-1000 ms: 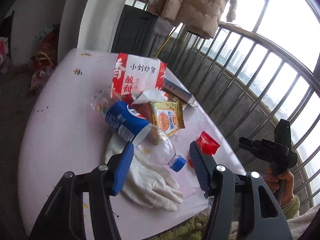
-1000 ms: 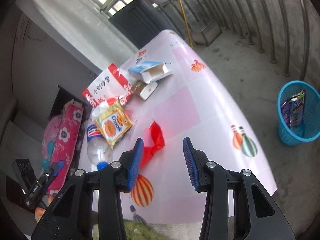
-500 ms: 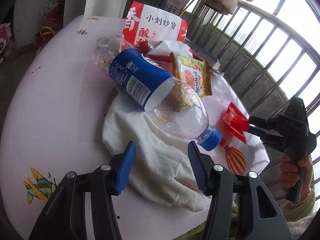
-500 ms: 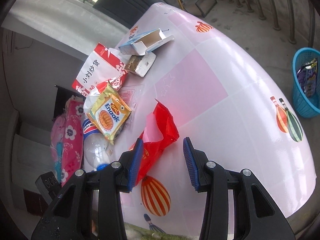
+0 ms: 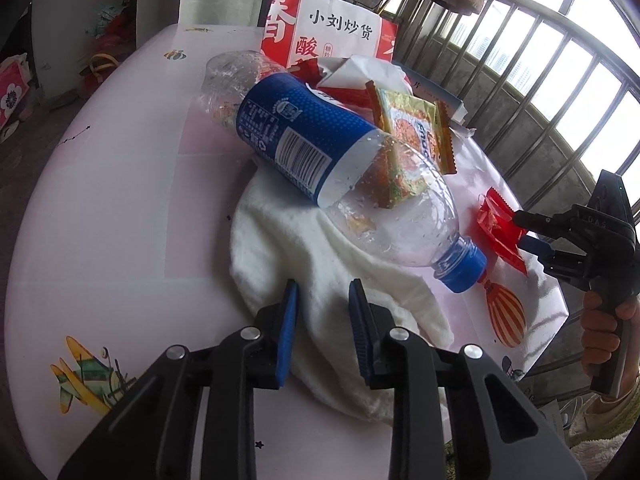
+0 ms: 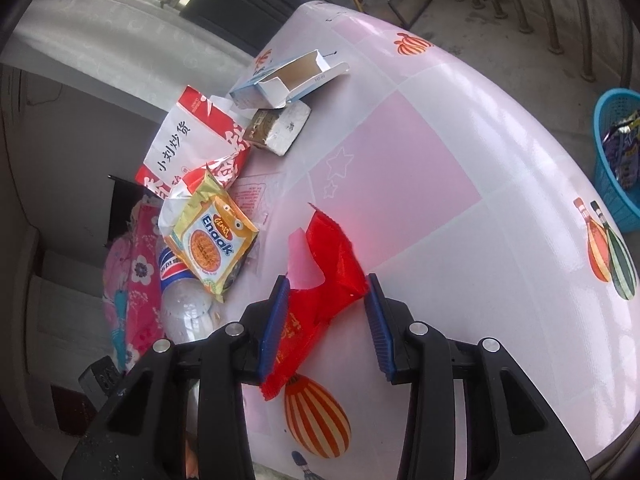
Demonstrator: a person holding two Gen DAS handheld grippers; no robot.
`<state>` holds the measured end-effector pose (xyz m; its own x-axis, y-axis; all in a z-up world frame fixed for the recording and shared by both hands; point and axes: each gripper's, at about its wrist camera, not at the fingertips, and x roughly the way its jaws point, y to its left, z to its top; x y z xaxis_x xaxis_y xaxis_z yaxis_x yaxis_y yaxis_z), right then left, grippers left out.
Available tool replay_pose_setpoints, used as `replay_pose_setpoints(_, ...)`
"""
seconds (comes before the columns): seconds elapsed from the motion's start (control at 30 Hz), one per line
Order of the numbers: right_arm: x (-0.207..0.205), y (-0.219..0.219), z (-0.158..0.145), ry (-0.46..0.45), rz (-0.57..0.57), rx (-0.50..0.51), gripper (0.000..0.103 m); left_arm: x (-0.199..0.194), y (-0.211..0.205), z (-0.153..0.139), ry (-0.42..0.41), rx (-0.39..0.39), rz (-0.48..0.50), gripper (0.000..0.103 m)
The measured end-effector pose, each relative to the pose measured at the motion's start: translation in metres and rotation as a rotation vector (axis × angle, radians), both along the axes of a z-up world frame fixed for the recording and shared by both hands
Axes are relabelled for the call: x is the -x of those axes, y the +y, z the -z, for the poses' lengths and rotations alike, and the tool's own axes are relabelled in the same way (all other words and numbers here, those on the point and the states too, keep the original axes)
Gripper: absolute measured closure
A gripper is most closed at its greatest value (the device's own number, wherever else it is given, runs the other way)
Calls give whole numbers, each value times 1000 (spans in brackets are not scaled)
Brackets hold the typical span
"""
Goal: Collect trash
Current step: 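Grasp the white tissue with the left tool while the right tool grasps the red wrapper, then carry the tissue and red wrapper to the blue wastebasket with both tools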
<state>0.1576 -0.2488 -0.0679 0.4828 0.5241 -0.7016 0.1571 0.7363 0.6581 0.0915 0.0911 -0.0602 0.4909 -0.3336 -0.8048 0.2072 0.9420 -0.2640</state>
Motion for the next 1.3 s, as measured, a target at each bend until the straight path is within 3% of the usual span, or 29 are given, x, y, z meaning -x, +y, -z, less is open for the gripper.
replay_pose_setpoints(0.27,-4,22,-5,-41,-28,176,84,3,7,0,-6,3,-21,94)
replay_pose_setpoints(0.57,1,15,-17,-91,-27,172,98,10,8,-8,-35,35,-16,100)
replay_pose_setpoints(1.3,20,0,-53,-205,-8,137,100,51,21,-86,-261,128,-22,101)
